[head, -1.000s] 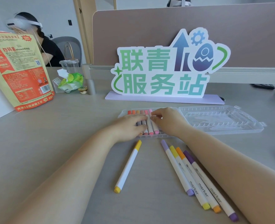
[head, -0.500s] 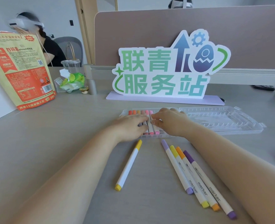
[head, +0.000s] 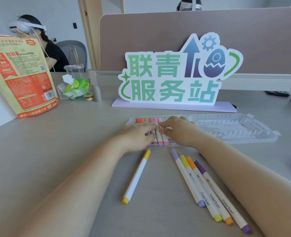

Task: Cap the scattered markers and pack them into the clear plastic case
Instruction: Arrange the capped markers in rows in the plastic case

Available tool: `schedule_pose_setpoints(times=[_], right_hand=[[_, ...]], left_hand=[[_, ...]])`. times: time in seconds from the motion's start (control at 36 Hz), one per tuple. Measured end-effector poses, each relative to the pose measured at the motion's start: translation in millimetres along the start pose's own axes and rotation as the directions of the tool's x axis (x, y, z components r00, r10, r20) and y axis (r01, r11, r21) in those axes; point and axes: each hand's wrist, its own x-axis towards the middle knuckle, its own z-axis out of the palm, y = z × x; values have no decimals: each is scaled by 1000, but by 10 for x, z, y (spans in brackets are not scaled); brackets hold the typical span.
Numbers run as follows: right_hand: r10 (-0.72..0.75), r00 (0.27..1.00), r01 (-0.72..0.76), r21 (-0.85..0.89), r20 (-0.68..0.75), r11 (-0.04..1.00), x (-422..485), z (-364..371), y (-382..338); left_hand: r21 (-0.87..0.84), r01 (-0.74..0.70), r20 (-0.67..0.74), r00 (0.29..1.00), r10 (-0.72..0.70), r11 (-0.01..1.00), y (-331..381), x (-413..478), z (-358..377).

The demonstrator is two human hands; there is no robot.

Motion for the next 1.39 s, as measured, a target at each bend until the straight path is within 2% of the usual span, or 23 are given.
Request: schedule_pose_setpoints(times=[0.17,0.22,0.28,0.33,0.42,0.47,0.53,0.61,0.86,0.92,1.0,1.11,1.22,1.31,1.39], right_hand=[[35,998,-33,-42,50,999,-37,-66,-59],[40,994,-34,-56,103,998,-28,-127,-77],[24,991,-29,35,128,999,-44,-218,-71],[7,997,-23,203,78,979,-133,-330,-52],[32,996,2,377,-83,926,-361,-462,5],[54,991,4,429,-123,903,-571,-507,57],[63,992,-9,446,-106,895,-802,-509,117],[88,994,-49,433,-71,900,-1121,-464,201],[101,992,-62,396,-78,916,-1557,-375,271],[84,996,-64,403,-33,913,-1544,-408,192],[100,992,-118,324,71,939,-1541,-405,94],[140,985,-159,237,97,958,-1514,-392,76],[153,987,-157,94,50,983,-1506,-386,51],[151,989,-151,18,8,988,-1495,-366,14],[179,983,-177,48,-35,983,-1469,-350,-4]], left_hand=[[127,-26,24,999,23,992,34,-18,-10],[110,-25,38,999,21,994,28,-45,-21],[-10,-17,-49,999,16,1000,39,-112,-33],[-142,-46,-199,980,17,989,68,-229,-80],[-103,-28,-319,948,-6,994,99,-474,-152],[-89,45,-293,954,-69,995,118,-664,-164],[-134,107,-196,972,-132,985,143,-827,-143],[-161,113,-132,982,-135,980,187,-972,-76],[-32,158,-151,975,-161,987,451,-1123,10],[-14,155,-172,973,-155,988,498,-1130,29],[-7,157,-191,969,-156,988,535,-1134,39],[-26,161,-224,961,-163,987,522,-1120,43],[-74,66,-261,962,-83,995,530,-1116,79],[-56,-113,-210,973,99,992,577,-1104,117],[4,-245,-155,958,243,970,640,-1110,163]])
